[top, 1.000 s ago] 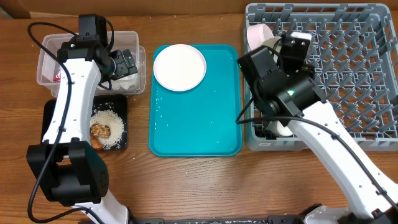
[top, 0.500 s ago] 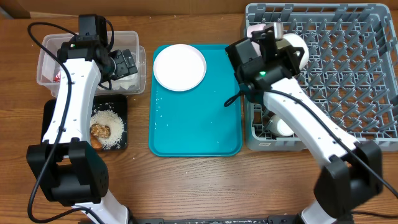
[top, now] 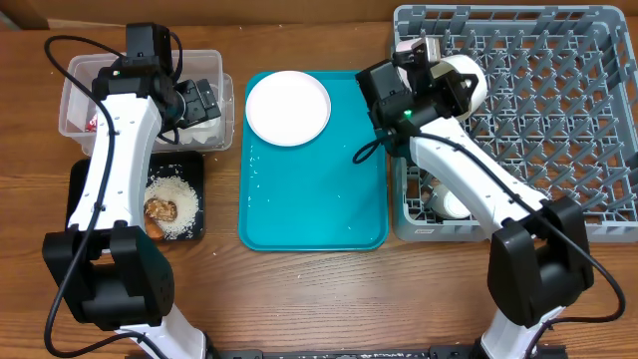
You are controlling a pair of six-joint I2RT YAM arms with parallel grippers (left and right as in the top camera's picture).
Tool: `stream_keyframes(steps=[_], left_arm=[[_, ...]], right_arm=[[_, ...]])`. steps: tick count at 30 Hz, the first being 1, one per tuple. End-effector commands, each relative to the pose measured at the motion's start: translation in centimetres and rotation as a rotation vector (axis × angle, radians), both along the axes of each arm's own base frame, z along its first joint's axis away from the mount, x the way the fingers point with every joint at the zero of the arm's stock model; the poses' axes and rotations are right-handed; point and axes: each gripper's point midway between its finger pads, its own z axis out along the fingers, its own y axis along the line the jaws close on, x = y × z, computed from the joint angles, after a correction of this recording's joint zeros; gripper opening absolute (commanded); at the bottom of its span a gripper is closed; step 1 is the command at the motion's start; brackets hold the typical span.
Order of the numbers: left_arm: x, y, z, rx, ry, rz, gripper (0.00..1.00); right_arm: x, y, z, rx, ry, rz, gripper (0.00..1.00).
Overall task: Sort waste into correct bins and load items into the dishwasher
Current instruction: 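Carry the white bowl with right gripper into the rack, then lower the white bowl into the rack and open right gripper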
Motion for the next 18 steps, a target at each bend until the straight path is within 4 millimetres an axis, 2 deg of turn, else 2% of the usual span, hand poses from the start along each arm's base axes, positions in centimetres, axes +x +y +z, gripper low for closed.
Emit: stream_keyframes(steps=[1,10,12,18], left_arm=[[0.4,0.3,1.0,0.019,-0.026,-0.008,1.0],[0.4,0.3,1.0,0.019,-0.026,-0.008,1.0],[0.4,0.3,1.0,0.019,-0.026,-0.008,1.0],[0.4,0.3,1.0,0.019,-0.026,-0.008,1.0]], right_arm=[[0.4,-0.3,-1.7,-0.044,0.038,-0.02,0.04],[0.3,-0.3,-3.9,-0.089,0.122,-0.019,0.04],[0.1,-0.2,-3.9,-0.098,0.127,-0.019,0.04],[-0.4,2.2,-4.0,-0.116,0.145,0.037,0.04]])
